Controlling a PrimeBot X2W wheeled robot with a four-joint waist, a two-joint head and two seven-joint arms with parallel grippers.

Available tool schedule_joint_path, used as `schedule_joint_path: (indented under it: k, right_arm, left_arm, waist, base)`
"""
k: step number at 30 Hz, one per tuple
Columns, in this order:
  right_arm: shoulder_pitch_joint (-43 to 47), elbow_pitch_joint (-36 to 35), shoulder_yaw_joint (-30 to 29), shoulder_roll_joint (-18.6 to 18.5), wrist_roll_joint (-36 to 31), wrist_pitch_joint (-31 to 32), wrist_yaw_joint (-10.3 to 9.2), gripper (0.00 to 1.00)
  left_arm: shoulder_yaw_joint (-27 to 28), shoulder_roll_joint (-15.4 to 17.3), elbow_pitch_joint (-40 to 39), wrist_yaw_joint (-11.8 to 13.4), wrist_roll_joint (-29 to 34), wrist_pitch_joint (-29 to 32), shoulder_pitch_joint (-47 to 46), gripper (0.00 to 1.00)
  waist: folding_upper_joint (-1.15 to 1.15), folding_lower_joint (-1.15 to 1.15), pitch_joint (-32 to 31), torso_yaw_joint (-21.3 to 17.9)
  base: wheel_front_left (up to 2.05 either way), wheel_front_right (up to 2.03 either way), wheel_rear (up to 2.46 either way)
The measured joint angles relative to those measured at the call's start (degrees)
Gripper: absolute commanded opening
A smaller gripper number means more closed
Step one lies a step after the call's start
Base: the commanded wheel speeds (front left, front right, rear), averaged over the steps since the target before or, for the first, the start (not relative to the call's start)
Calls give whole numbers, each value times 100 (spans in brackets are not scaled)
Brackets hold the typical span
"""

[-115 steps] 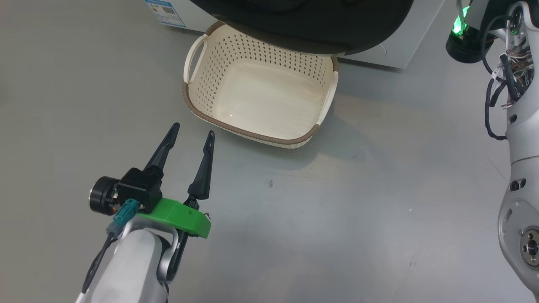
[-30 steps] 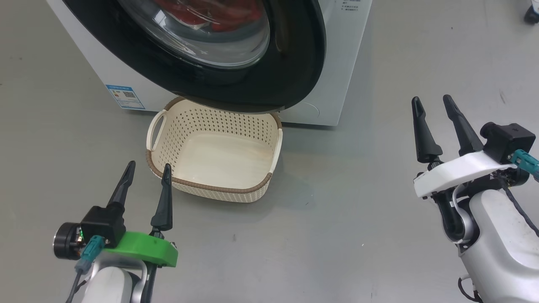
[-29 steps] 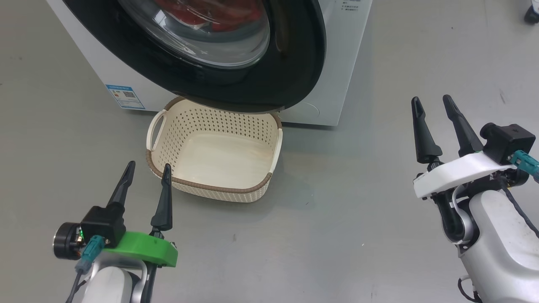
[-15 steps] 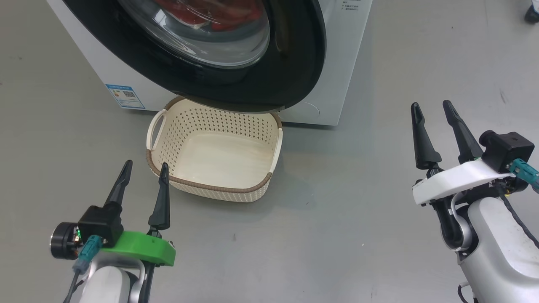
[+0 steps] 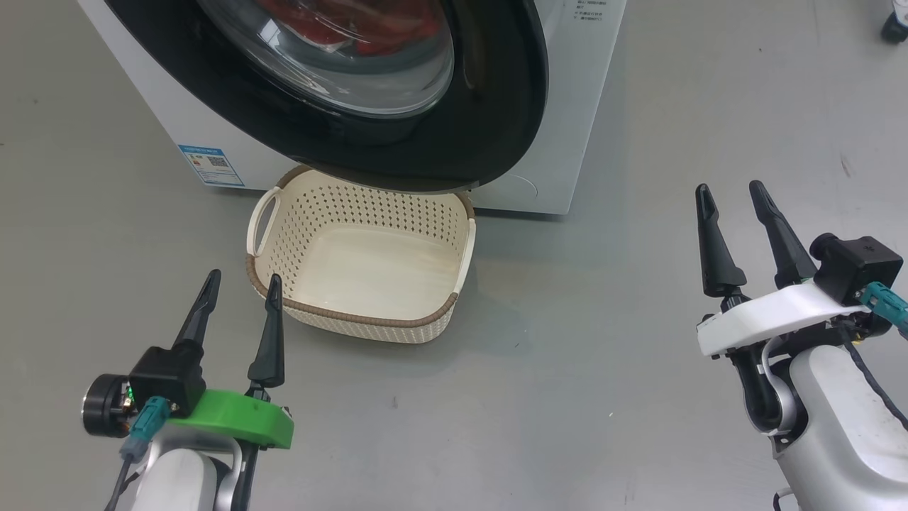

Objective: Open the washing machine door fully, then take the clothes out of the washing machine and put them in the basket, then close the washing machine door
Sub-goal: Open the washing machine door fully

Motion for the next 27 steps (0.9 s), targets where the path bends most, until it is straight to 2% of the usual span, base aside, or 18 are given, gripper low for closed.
schedule_joint_path:
  k: [27]
  right_arm:
    - [-81, -349, -60, -140, -80, 66, -43, 100]
  left_arm:
    - [-70, -4, -49, -57, 5, 0, 31, 100]
  waist:
    - [0, 0, 174, 81]
  base:
    - [0, 0, 0]
